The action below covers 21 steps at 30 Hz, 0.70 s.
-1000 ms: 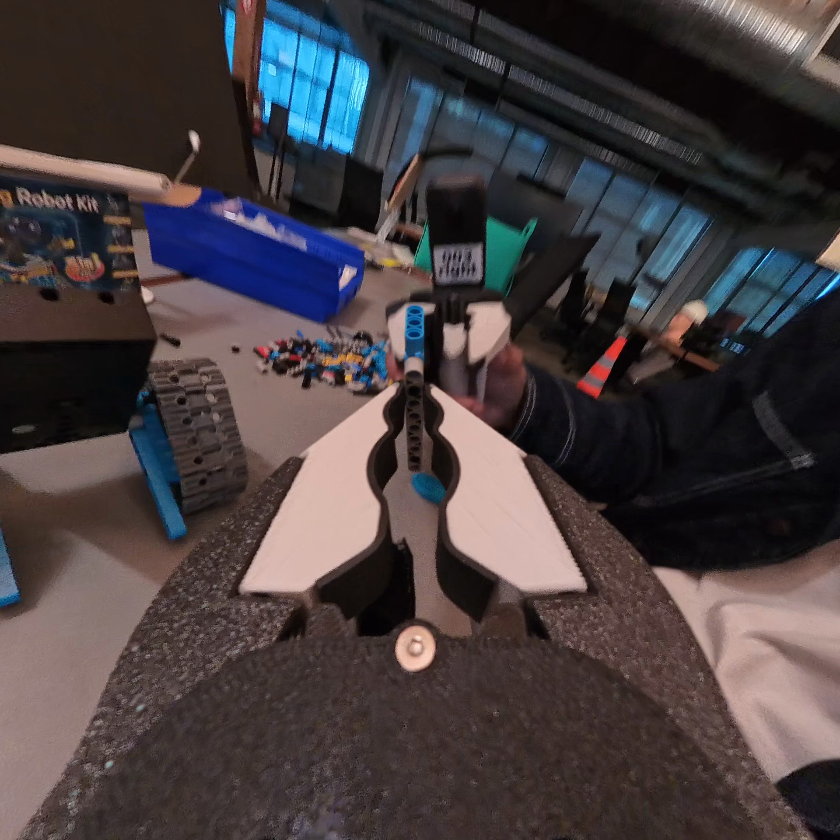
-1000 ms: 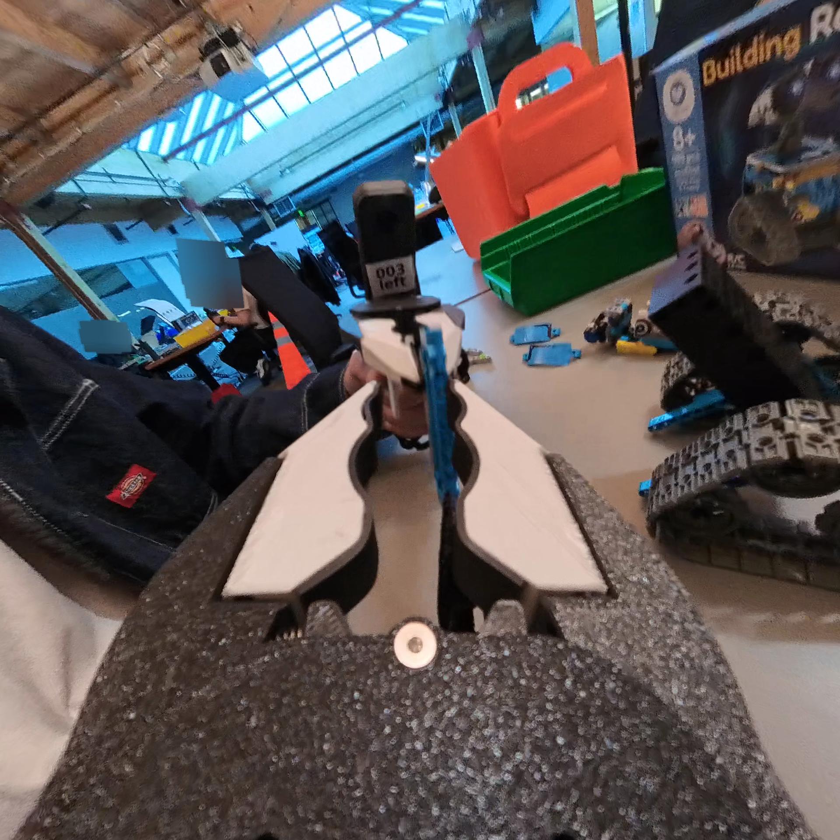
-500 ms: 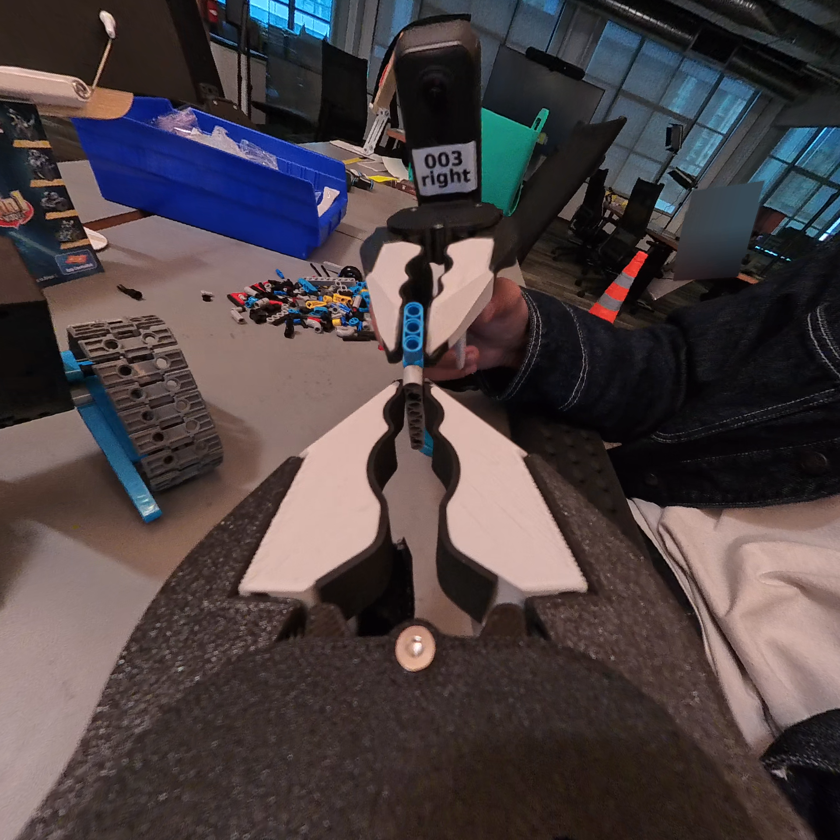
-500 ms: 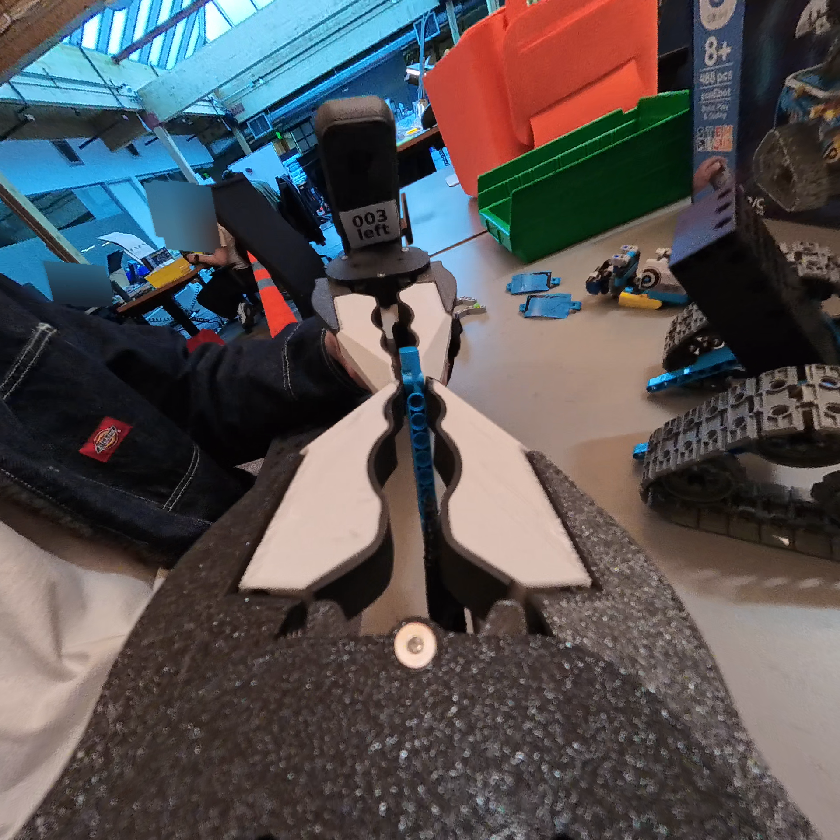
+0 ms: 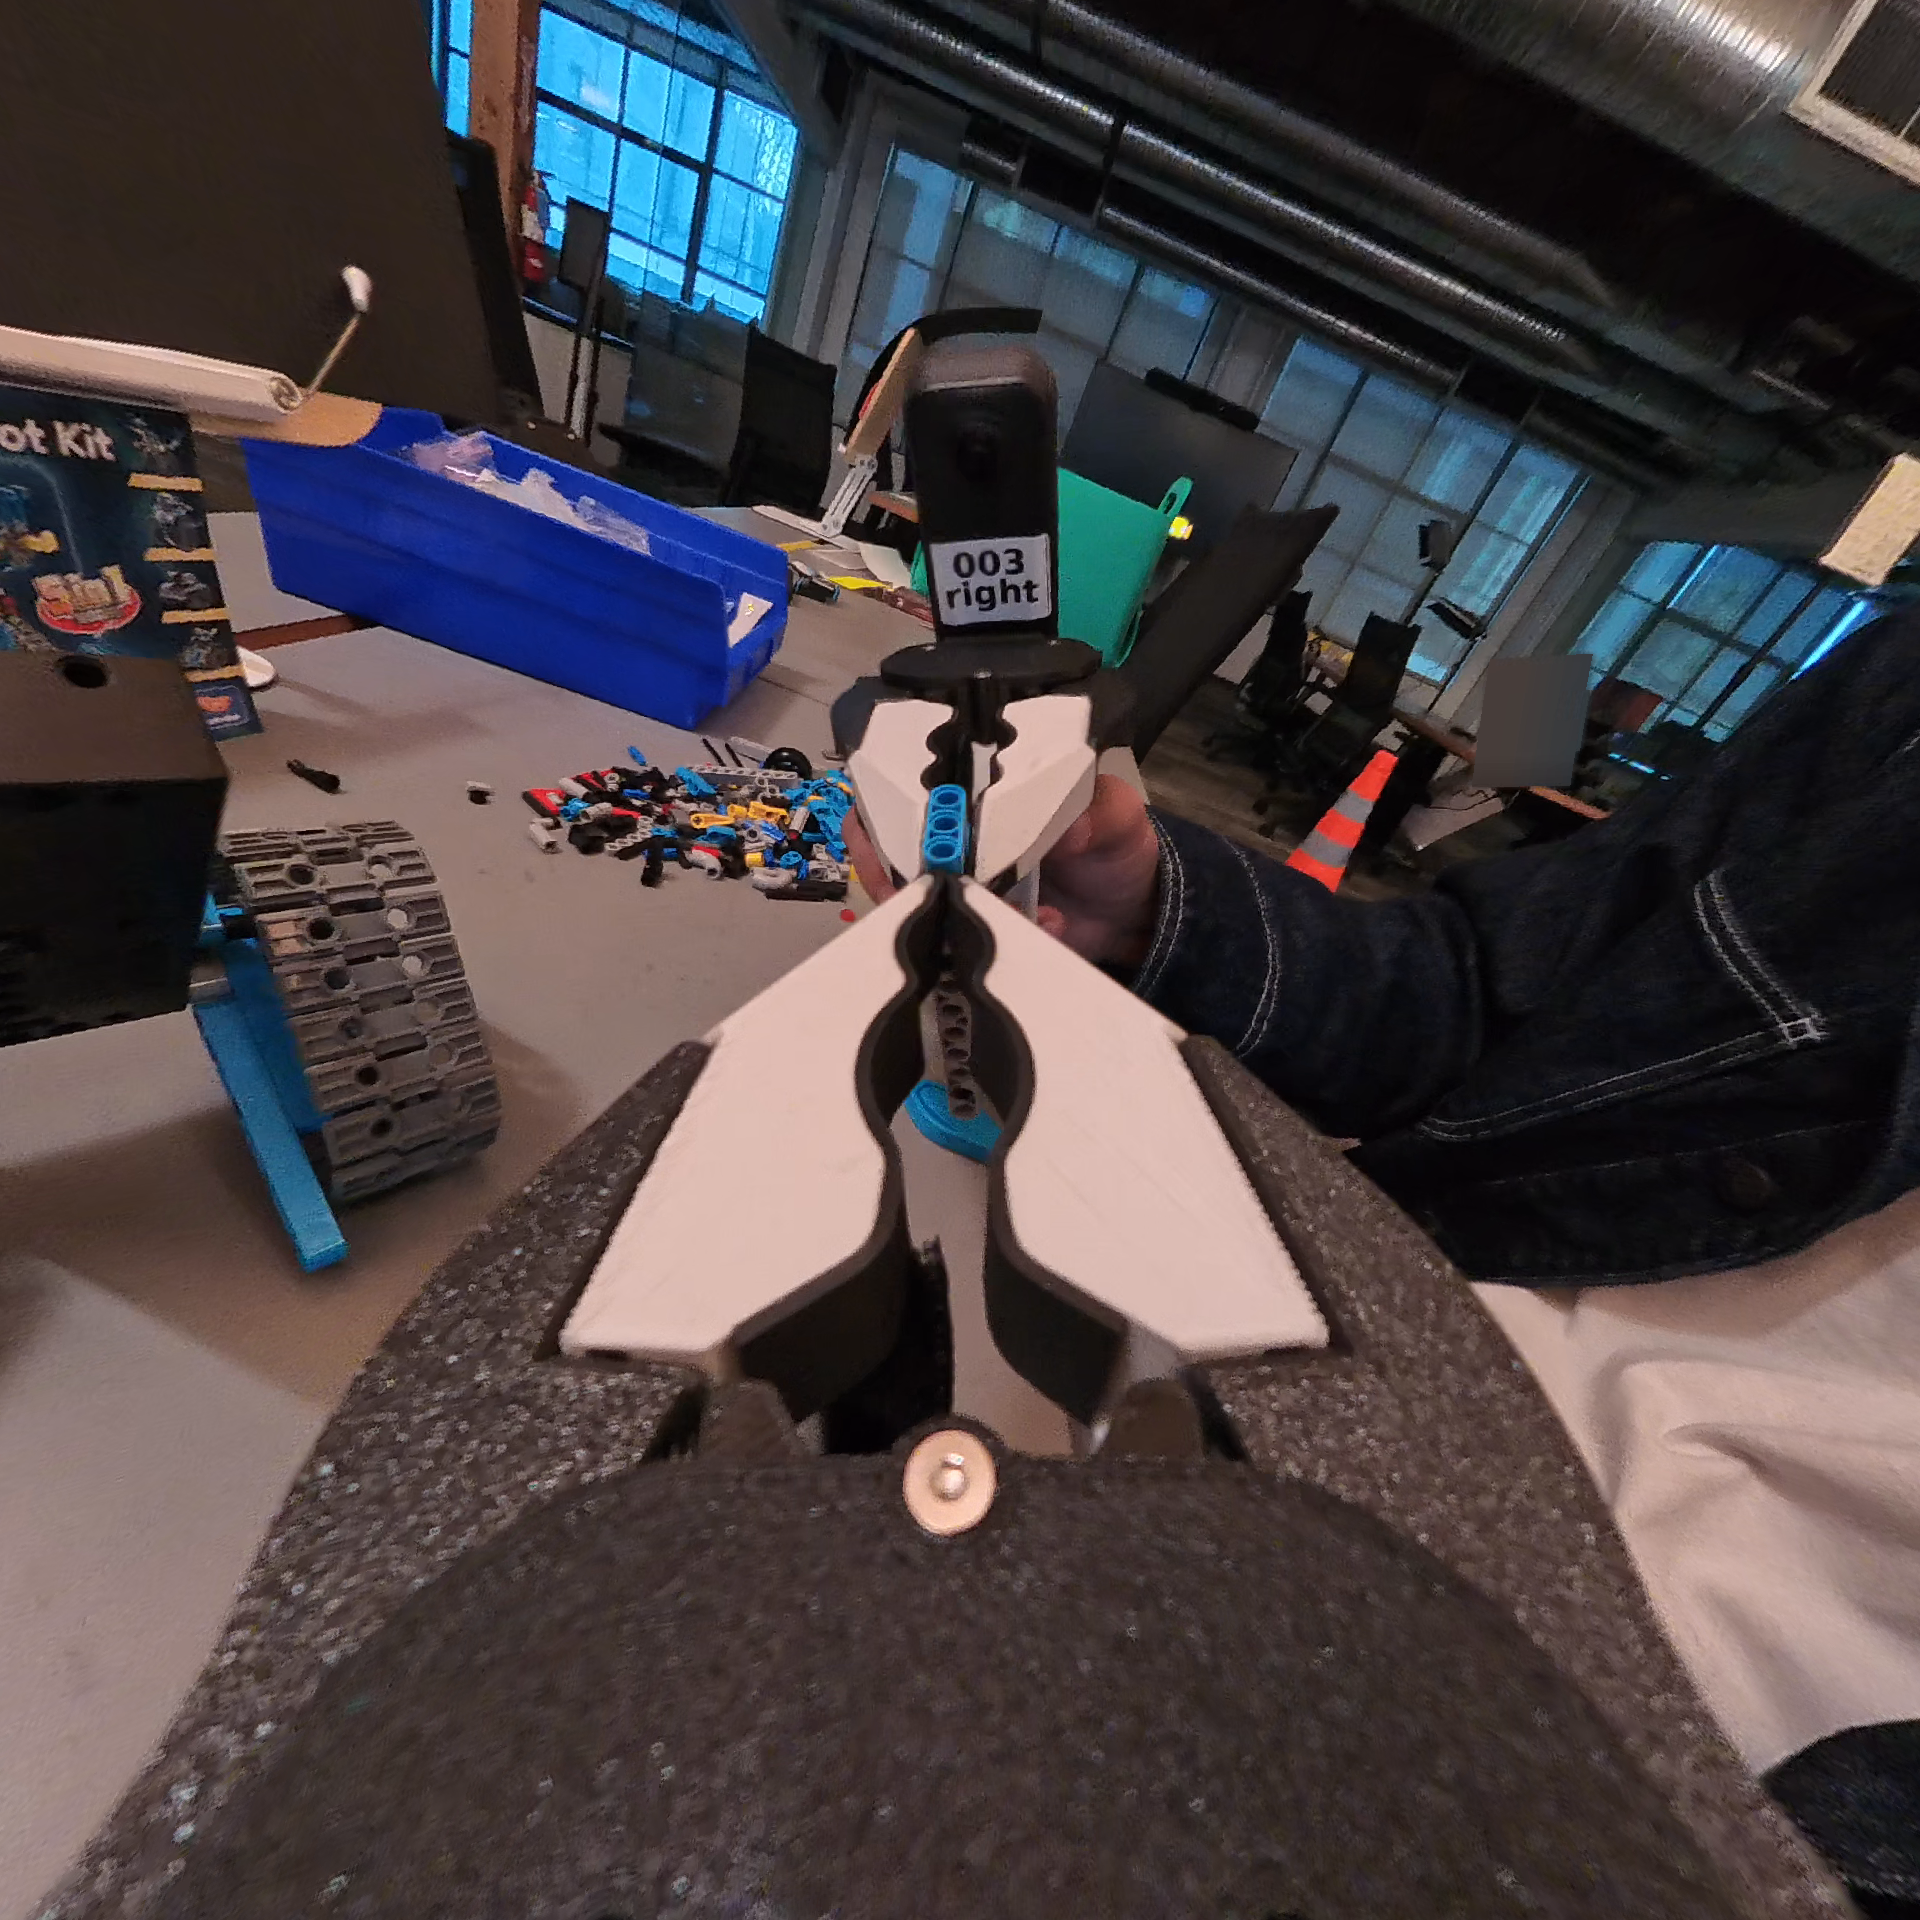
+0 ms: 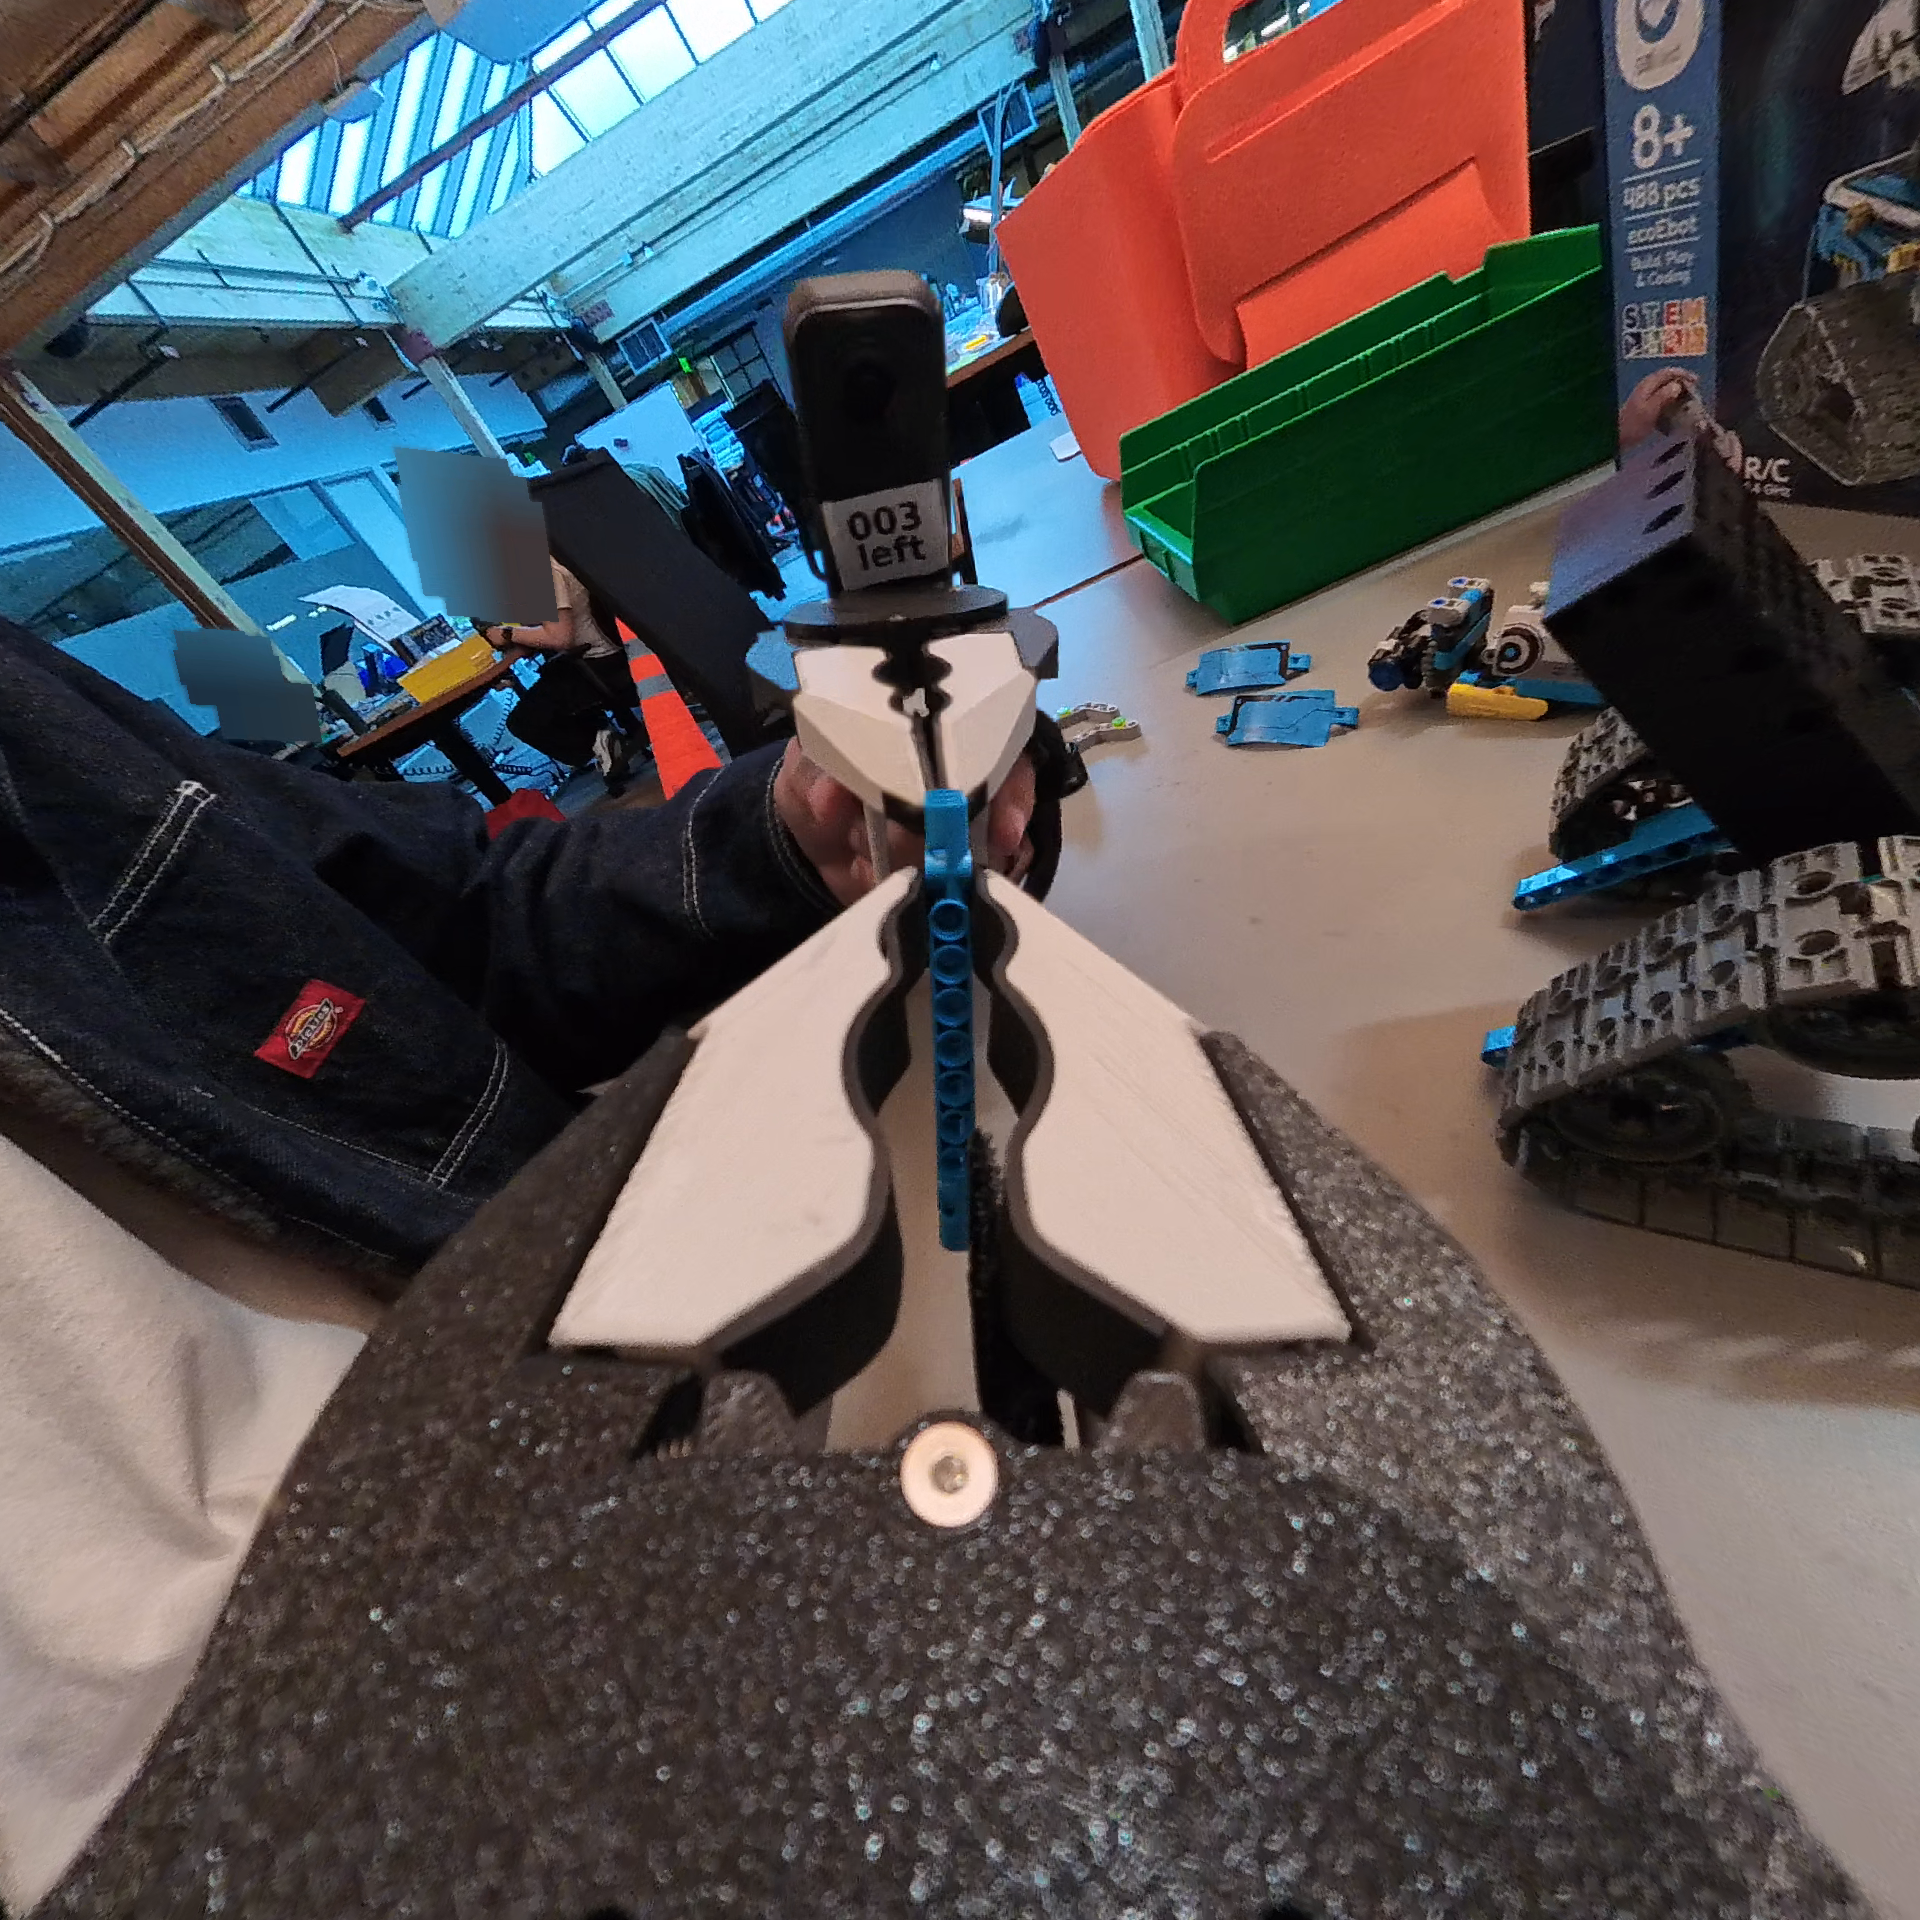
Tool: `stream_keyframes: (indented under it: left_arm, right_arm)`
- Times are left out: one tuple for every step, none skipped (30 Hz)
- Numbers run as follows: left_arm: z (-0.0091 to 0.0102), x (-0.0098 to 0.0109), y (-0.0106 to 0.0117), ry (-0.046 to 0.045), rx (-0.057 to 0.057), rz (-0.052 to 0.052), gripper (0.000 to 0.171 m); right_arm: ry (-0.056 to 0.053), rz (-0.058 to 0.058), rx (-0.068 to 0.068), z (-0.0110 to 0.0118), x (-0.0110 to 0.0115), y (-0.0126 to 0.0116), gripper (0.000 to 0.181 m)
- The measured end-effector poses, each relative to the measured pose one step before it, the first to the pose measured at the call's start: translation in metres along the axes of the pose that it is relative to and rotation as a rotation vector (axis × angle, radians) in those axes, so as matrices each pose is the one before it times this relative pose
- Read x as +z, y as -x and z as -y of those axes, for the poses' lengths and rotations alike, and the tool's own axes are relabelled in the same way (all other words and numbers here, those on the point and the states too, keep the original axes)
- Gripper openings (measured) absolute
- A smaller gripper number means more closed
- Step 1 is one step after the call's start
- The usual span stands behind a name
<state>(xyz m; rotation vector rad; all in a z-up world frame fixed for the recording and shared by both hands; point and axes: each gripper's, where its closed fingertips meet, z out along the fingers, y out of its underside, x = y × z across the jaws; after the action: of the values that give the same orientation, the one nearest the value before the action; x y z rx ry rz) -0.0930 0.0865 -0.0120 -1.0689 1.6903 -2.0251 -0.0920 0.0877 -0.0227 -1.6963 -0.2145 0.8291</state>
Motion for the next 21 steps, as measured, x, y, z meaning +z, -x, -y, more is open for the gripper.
stream_keyframes:
  left_arm:
    - [0.0013, -0.00028, -0.00067, -0.00644, 0.0076, 0.0007, 0.0]
    - [0.00275, -0.00055, -0.00135, -0.01295, 0.0216, 0.0048, 0.0]
    - [0.00358, -0.00106, -0.00112, -0.01787, 0.0222, 0.0082, 0.0]
    - [0.00262, -0.00073, -0.00035, -0.01441, 0.005, 0.0031, 0.004]
    - [-0.00065, 0.0004, -0.0001, 0.00266, -0.0165, -0.0084, 0.016]
    - [-0.00311, 0.00128, -0.00033, 0.01715, -0.0194, -0.0128, 0.018]
    - [-0.00213, 0.0014, -0.00082, 0.01048, -0.0038, -0.0064, 0.018]
    - [-0.00049, 0.00106, -0.00187, 0.00212, 0.0103, -0.0032, 0.018]
    - [-0.00062, 0.00079, -0.00084, 0.00399, 0.0122, 0.0035, 0.016]
    - [-0.0005, -0.00002, 0.00039, 0.00154, 0.0065, 0.0058, 0.006]
    - [-0.00002, -0.00038, 0.00002, -0.00125, -0.005, -0.0042, 0.006]
    - [0.00005, -0.00014, 0.00013, 0.0003, -0.0114, -0.0043, 0.006]
    - [0.00017, 0.00001, 0.00063, -0.00144, -0.0027, 0.0021, 0.006]
    - [0.00007, 0.00021, 0.00097, -0.00085, 0.0026, 0.0087, 0.006]
    - [-0.00047, 0.00043, 0.00036, 0.003, 0.0014, 0.0043, 0.008]
    - [-0.00139, 0.00065, -0.00112, 0.0074, -0.0031, -0.0091, 0.009]
    - [-0.00127, 0.00043, -0.00107, 0.00754, -0.0039, -0.0085, 0.007]
    - [-0.00089, 0.0, 0.00014, 0.00752, 0.0048, 0.0037, 0.006]
    - [-0.00126, -0.00018, 0.00019, 0.01113, 0.0081, 0.0043, 0.005]
    - [-0.00132, -0.00003, 0.00031, 0.00918, -0.0021, -0.0007, 0.005]
    - [-0.00113, 0.00008, -0.00007, 0.00632, -0.0071, -0.0051, 0.005]
  right_arm:
    - [-0.0112, 0.0071, 0.0098, 0.00146, 0.00006, 0.00059, 0.005]
    - [-0.017, 0.0085, 0.0116, 0.00268, -0.00034, 0.00092, 0.005]
    - [-0.0195, 0.0038, 0.0075, 0.00338, -0.00133, 0.00016, 0.005]
    - [-0.0115, 0.0055, 0.0025, 0.0023, -0.00163, 0.00057, 0.005]
    - [-0.0088, 0.0059, 0.0036, 0.00148, -0.00153, 0.00053, 0.005]
    - [-0.0039, 0.0027, 0.0028, 0.00052, -0.00076, 0.00019, 0.005]
    - [0.0001, 0.0011, 0.0001, -0.00021, 0.00027, 0.0001, 0.005]
    - [0.0072, 0.0036, -0.002, -0.00113, 0.001, 0.00081, 0.005]
    - [0.0042, 0.0116, -0.0051, -0.0006, 0.0013, 0.0024, 0.005]
    - [-0.0009, 0.0045, -0.0005, 0.00021, 0.00072, 0.00133, 0.005]
    - [0.0005, -0.0016, -0.0028, -0.0003, 0.00022, -0.00019, 0.005]
    - [-0.001, 0.0001, 0.0047, -0.00001, 0.00018, -0.00027, 0.005]
    - [-0.0025, -0.0024, 0.0031, 0.00015, -0.00001, -0.00063, 0.005]
    - [-0.0024, -0.0046, -0.0016, 0.00022, 0.0, -0.00051, 0.005]
    - [0.0019, 0.001, -0.0035, -0.00036, 0.00037, 0.00054, 0.005]
    - [0.0043, 0.0046, -0.0011, -0.00078, 0.00079, 0.00091, 0.005]
    - [0.0049, -0.001, 0.0007, -0.00091, 0.00078, -0.00009, 0.005]
    - [0.002, -0.0037, -0.0039, -0.00066, 0.00024, -0.00046, 0.005]
    - [0.0075, -0.0038, -0.0062, -0.00117, 0.00018, -0.00025, 0.005]
    - [0.0043, -0.0086, -0.0119, -0.00067, 0.00011, -0.00045, 0.005]
    - [0.0003, -0.0096, -0.0168, -0.00019, 0.0003, -0.00021, 0.005]
